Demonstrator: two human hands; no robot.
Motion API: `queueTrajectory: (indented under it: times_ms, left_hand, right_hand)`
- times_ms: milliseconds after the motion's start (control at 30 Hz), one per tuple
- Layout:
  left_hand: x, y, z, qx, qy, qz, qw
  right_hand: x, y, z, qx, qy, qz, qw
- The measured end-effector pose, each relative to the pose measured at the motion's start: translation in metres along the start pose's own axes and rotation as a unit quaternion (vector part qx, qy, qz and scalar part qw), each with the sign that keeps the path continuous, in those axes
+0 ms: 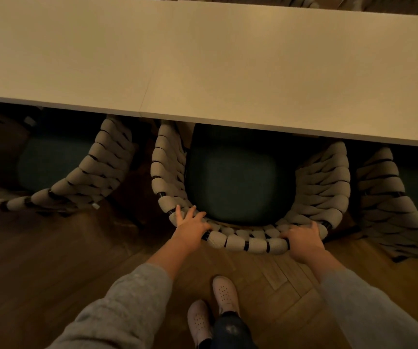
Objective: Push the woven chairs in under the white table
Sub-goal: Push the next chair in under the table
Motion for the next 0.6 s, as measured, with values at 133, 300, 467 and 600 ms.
queueTrajectory:
  times_ms: [133, 300, 467, 600]
  left_hand:
    - [-0.004, 0.013, 0.000, -0.006, -0.004, 0.008, 1.000]
    - [-0.001, 0.013, 0.005, -0.007, -0.011, 0.006, 1.000]
    - [0.002, 0.010, -0.002, -0.029, -0.009, -0.029, 0.999]
    - [0.003, -0.026, -0.028, -0.028, 0.079, -0.093, 0.992]
  right_hand:
    - [-0.008, 0.008, 0.001, 0.003, -0.009, -0.001, 1.000]
    - [-0.005, 0.011, 0.004, -0.001, -0.008, 0.004, 1.000]
    - [-0.007, 0.008, 0.003, 0.012, -0.053, -0.026, 0.998]
    - [-0.010, -0.024, 0.006, 0.053, -0.137, 0.098, 0.984]
Point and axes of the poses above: each hand's wrist, its own z-axis towards the middle knuckle, its own x-axis out of the back of the hand, y = z × x, the point moved 10 cm from there along z, towards the middle knuckle, and after that the axes turned 6 degrees about z, right-handed, at the moved point
